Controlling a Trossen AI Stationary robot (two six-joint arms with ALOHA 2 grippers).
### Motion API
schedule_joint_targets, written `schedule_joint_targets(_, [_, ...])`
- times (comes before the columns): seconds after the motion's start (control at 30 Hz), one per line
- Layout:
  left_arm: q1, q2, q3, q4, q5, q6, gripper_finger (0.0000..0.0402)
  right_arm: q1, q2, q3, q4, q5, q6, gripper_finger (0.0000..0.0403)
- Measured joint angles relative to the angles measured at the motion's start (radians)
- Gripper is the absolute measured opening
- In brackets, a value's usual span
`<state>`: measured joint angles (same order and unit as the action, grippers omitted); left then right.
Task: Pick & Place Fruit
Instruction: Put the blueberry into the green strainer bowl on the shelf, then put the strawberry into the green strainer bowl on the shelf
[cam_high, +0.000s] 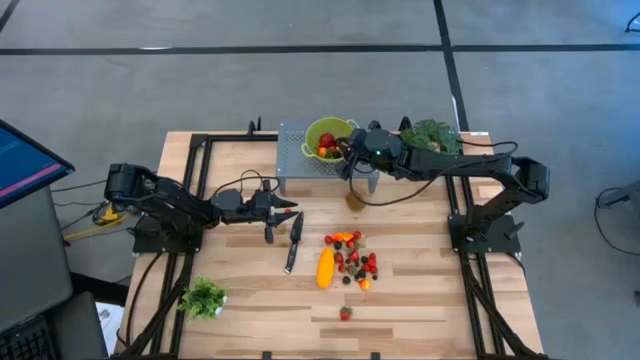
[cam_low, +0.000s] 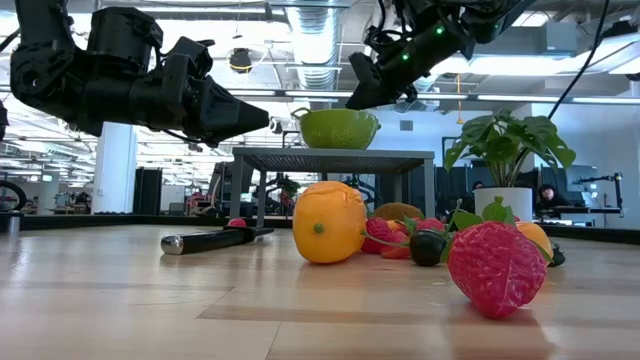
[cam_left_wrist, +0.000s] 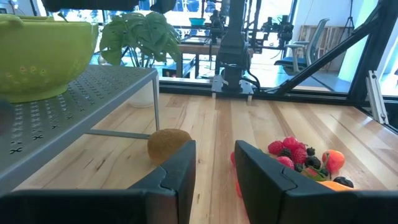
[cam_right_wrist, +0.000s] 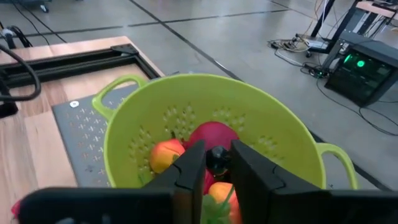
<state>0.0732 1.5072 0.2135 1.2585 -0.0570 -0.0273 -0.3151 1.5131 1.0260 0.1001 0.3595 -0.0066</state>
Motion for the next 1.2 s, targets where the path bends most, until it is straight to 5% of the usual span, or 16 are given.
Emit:
schedule_joint_targets(0.43, [0.000, 0.000, 0.000, 0.000, -0.003, 0.000, 0.0106, 0.055, -0.024, 0.060, -0.021, 0.000, 0.005, 0.0248])
schedule_joint_targets(0.8, [0.000, 0.000, 0.000, 0.000, -0.002, 0.000, 0.0106, 0.311, -0.027, 0.214, -0.479, 0.005, 0.111, 0.0260])
schedule_joint_targets(1.0, [0.000, 0.000, 0.000, 0.000, 0.001, 0.000, 0.0106, 0.481, -0.027, 0.209, -0.722, 0.011, 0.326, 0.0260])
schedule_joint_targets(1.2, [0.000, 0.000, 0.000, 0.000, 0.001, 0.000, 0.0106, 0.657, -0.027, 0.153, -0.770, 0.100, 0.529, 0.0260])
